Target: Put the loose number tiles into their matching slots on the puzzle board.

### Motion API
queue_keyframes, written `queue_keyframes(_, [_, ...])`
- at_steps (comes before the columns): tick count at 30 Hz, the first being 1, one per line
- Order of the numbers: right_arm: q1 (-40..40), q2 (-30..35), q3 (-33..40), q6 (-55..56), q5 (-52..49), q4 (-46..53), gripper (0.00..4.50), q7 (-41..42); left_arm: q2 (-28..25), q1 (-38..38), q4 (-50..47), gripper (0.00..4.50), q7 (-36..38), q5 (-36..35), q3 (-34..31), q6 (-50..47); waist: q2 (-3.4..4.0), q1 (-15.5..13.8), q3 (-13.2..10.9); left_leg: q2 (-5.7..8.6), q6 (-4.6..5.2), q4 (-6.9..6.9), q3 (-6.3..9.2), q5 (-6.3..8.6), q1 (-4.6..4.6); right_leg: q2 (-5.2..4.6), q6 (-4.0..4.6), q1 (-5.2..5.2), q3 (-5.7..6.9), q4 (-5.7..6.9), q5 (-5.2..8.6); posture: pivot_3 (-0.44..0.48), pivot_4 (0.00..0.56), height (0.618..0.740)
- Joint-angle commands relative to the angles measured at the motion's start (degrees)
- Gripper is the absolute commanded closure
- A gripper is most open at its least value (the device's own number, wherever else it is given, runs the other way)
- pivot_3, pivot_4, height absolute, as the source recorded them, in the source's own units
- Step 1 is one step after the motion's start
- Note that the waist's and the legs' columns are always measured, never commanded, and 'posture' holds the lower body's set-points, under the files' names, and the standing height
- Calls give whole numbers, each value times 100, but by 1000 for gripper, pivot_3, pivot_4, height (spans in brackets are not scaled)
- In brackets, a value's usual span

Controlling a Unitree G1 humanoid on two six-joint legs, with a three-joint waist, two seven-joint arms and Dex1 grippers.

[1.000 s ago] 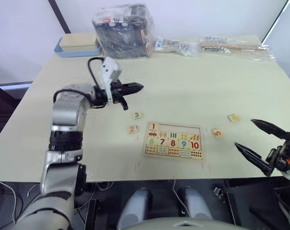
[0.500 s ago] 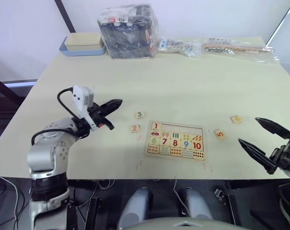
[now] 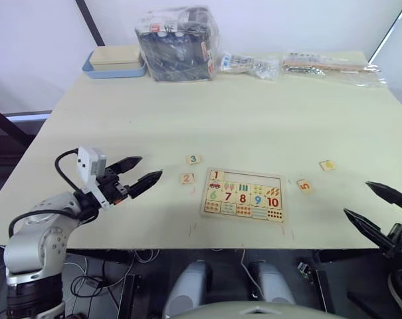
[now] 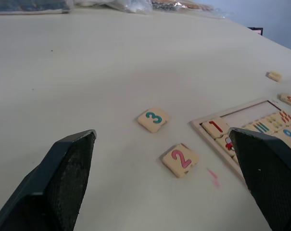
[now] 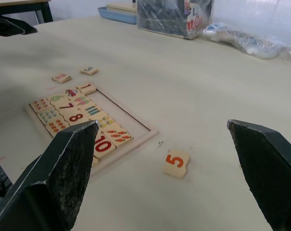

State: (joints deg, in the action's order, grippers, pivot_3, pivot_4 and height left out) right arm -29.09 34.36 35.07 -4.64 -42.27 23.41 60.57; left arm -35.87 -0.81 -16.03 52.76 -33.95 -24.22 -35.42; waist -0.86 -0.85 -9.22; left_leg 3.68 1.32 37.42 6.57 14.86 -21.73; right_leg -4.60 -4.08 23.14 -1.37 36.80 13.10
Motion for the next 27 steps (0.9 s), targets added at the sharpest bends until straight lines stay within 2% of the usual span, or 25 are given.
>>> queue_keyframes(1, [-97,28,311,157,-49,17,0,126,-218,104,40,41,253,-146,-96,223,0,1,0,0,0,0,0,0,0,0,0,0,1,0,0,0,150,740])
queue_keyframes(6, [-88,147,291,7,-229,202,0,282,-574,67,423,41,857,47,209,617,1,2,1,-1,0,-2,-1,0,0,0,0,0,0,-2,0,0,150,740])
queue_keyframes(11, [-54,255,178,-115,-436,541,0,439,-1024,-377,1385,41,1720,291,600,1219,4,4,2,-1,0,-2,1,0,-1,3,1,1,5,-2,1,0,150,740])
queue_keyframes(16, [-93,342,65,-253,-565,840,0,604,-1342,-877,2625,41,2753,788,1121,2365,5,4,2,-2,1,-4,-3,1,-1,1,1,1,2,-6,0,0,150,740])
queue_keyframes(21, [-14,490,-49,-288,-551,985,0,770,-1272,-2044,3846,41,3346,1487,1942,3271,-1,-26,4,1,1,-1,2,0,-4,0,-1,0,10,-6,-1,0,150,740])
queue_keyframes(27, [68,633,-151,-260,-443,962,0,945,-1091,-2972,4292,41,3571,1925,2580,3482,-5,30,5,3,1,-1,1,0,-5,2,-2,1,9,-6,-1,0,150,740])
